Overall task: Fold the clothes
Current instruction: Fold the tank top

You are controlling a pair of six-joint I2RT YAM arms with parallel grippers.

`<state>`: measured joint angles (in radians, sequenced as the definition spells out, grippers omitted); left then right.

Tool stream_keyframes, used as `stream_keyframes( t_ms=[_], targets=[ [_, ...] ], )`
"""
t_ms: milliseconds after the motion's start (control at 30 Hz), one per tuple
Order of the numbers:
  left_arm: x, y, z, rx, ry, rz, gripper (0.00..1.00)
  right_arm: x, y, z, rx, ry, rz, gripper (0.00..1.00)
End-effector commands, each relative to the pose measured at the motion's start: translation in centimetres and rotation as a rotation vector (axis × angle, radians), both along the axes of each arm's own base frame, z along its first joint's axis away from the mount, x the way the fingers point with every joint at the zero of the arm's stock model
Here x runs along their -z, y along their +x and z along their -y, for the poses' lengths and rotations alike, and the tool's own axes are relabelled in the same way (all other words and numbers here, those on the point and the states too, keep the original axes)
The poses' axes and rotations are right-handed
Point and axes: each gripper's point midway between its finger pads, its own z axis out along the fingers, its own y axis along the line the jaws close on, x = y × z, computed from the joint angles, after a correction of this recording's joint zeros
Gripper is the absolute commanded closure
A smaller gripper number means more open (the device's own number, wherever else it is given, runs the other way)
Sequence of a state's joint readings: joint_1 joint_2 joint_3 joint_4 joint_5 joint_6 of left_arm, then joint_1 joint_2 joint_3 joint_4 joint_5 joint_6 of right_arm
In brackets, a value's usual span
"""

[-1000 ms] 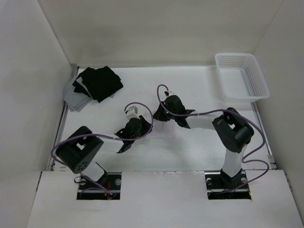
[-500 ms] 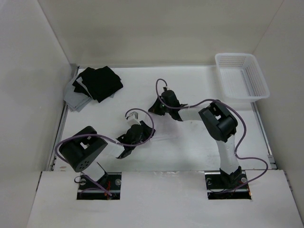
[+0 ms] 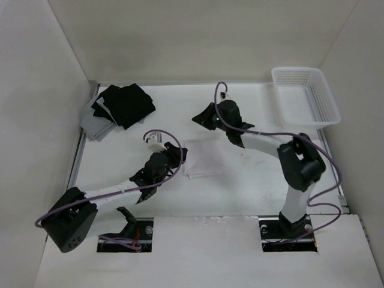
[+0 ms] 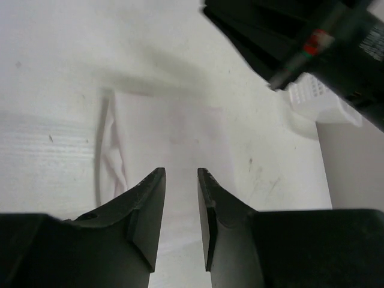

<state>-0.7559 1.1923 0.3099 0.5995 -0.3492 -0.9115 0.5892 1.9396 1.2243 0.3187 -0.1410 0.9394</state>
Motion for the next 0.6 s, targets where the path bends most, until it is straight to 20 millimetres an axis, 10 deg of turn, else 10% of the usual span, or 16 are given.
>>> stream_keyframes(
  t_ms=[0, 167, 300, 567],
  targets=[
    [-3.3, 1.8, -2.0, -0.086, 0.077, 0.089, 0.72, -10.5, -1.2, 2.0, 0.01, 0.123, 0.228, 0.8],
    [-3.4, 2.7, -4.8, -0.156, 0.133, 0.064, 0.64, -10.4, -5.0, 7.5, 0.09, 0.07, 0.281, 0.68],
    [-2.0, 2.6, -7.6, -0.203, 0.192, -0.006, 0.55, -6.8, -9.0, 15.6, 0.242, -0.061, 0.311, 0.57],
    [1.5, 2.3, -9.7, -0.234, 0.301, -0.156, 0.49, -3.3, -10.9, 23.6, 0.47, -0.172, 0.327, 0.49]
  ],
)
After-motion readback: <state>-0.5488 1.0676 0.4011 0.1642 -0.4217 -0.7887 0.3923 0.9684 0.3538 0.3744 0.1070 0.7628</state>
